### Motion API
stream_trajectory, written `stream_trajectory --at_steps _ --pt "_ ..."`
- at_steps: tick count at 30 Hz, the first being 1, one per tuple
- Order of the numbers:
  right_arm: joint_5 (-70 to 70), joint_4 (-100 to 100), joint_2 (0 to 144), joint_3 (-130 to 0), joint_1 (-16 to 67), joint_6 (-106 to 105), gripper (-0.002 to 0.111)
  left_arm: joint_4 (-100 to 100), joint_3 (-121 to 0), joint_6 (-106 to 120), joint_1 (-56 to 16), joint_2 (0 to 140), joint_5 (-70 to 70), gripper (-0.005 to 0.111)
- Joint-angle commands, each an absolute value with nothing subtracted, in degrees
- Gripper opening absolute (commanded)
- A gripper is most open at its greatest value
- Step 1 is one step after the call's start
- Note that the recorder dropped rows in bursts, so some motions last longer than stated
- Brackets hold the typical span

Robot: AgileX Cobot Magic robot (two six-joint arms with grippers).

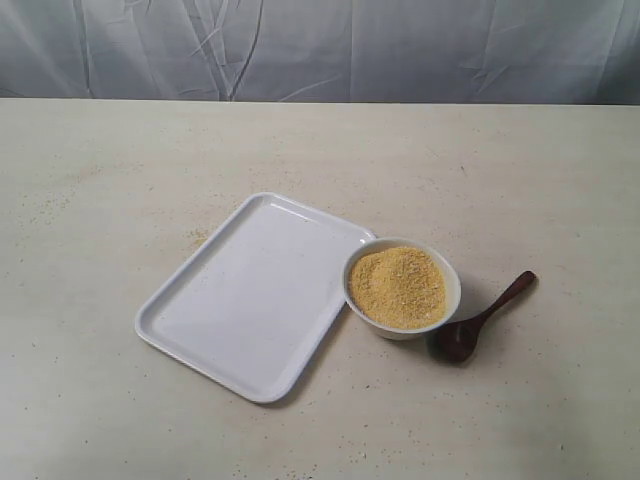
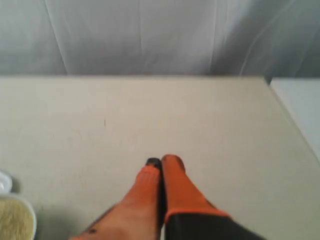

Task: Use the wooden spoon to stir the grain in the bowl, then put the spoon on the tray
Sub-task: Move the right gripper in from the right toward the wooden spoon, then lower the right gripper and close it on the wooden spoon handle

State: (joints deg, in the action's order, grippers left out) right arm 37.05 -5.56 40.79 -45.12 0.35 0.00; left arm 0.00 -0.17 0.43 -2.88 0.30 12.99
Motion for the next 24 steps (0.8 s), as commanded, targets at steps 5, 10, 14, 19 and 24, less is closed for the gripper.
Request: stream_trajectory --at_steps 5,10,14,19,24 --pt "49.8 8.0 76.8 -56.4 0.2 -23.1 0.000 0.0 0.0 0.4 -2.9 0.0 12.4 0.000" --pt "50.5 23.6 93.0 -57.9 3.1 -56.3 0.000 0.0 0.0 0.4 -2.9 0.0 12.4 0.000" --pt "50.6 21.8 98.6 -57.9 6.3 -73.5 0.000 0.0 0.0 0.4 -2.9 0.0 12.4 0.000" --pt "49.9 12.0 99.7 -57.9 8.8 -85.4 0.019 0.0 0.0 0.4 -2.9 0.0 12.4 0.000" --pt "45.4 7.8 99.8 -57.9 9.3 -89.0 0.038 0.0 0.0 0.4 -2.9 0.0 12.4 0.000"
